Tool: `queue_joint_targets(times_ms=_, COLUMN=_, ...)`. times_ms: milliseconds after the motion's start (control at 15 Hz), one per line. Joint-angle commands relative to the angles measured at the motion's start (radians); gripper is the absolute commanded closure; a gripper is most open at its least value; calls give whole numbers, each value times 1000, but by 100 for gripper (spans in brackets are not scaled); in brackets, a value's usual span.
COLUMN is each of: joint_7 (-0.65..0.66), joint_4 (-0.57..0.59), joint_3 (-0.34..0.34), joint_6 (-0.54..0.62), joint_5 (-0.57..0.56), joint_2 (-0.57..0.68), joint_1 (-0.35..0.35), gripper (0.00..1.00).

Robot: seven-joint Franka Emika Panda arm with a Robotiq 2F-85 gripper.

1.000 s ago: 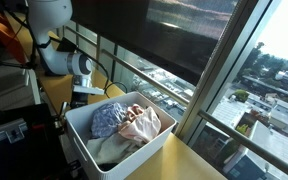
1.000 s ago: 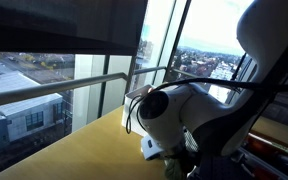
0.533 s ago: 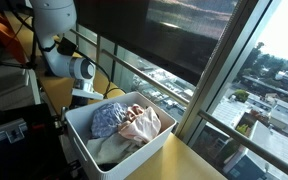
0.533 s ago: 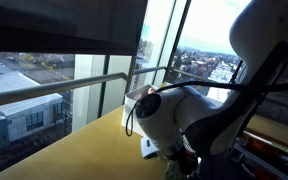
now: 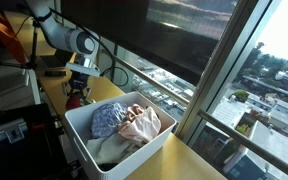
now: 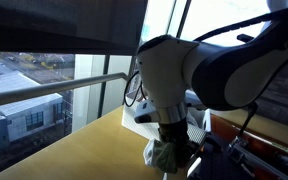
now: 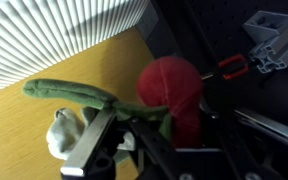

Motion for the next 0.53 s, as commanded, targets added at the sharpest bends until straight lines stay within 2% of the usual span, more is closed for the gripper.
queue_joint_targets(times_ms=0, joint_7=45, joint_4=-56, joint_3=14, joint_6=-27, joint_5=57, joint_2=-220, joint_1=-4, gripper=96)
queue_joint_targets(times_ms=267, joint_7=50, joint_4=-44, joint_3=-23, joint_6=-92, joint_5=44, joint_2=-412, joint_1=-16, gripper=95)
queue_joint_targets(times_ms=467, joint_7=46, joint_4=-8, joint_3=-67, joint_6=-131, joint_5=21, joint_2=-502, joint_1=-37, gripper=95)
